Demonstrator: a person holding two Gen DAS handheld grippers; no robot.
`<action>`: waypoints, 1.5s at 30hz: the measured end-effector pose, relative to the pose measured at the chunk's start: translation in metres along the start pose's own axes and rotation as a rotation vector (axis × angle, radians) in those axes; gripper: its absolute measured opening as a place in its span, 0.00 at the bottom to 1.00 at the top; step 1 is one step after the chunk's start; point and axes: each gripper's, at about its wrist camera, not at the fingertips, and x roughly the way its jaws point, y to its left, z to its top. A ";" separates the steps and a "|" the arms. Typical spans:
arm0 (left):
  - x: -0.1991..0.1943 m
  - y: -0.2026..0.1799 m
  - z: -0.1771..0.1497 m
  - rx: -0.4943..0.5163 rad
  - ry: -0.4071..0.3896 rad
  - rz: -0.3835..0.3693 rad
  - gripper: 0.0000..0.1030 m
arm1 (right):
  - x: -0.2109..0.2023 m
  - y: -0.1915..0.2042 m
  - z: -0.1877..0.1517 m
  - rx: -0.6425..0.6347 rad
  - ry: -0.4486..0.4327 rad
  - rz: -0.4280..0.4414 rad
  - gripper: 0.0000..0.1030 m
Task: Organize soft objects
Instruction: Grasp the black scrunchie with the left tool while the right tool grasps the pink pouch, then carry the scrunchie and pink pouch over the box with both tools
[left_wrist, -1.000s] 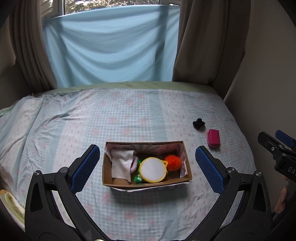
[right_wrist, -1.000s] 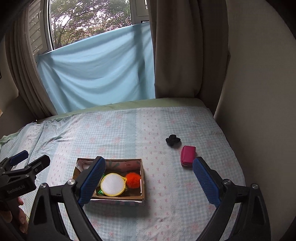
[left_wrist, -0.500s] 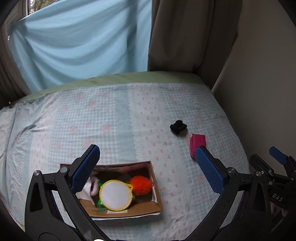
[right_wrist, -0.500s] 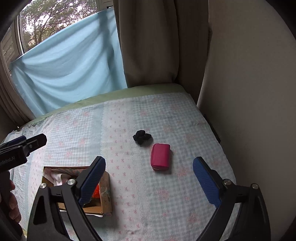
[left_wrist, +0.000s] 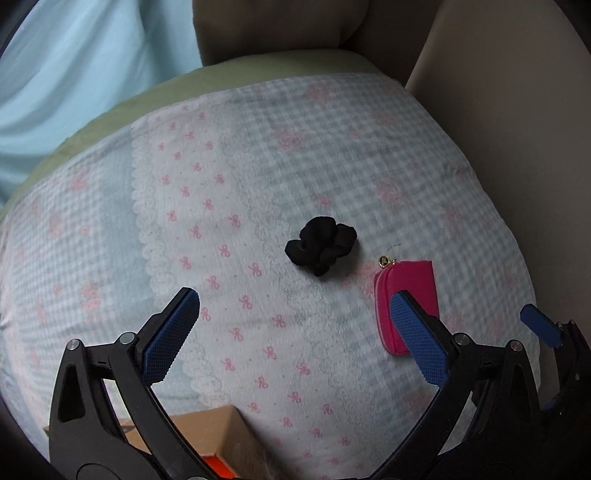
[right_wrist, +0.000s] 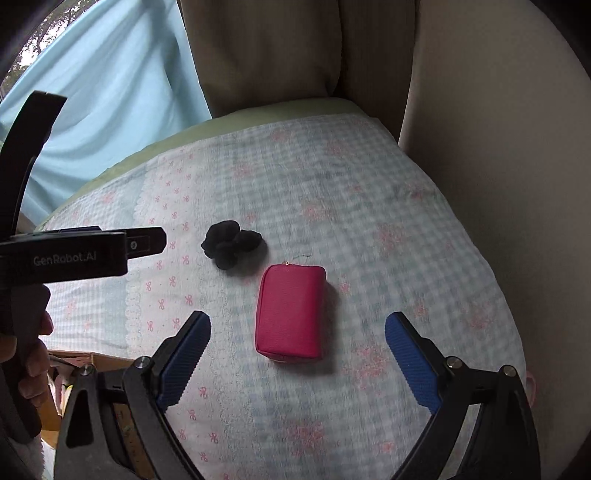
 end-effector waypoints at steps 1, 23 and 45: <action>0.015 -0.003 0.003 0.016 0.012 -0.004 1.00 | 0.015 0.000 -0.003 0.000 0.010 -0.002 0.92; 0.135 -0.025 0.020 0.125 0.098 -0.009 0.20 | 0.155 0.007 -0.008 -0.051 0.137 -0.018 0.54; 0.045 -0.019 0.019 0.099 0.012 0.019 0.15 | 0.107 0.009 0.005 -0.034 0.084 0.035 0.37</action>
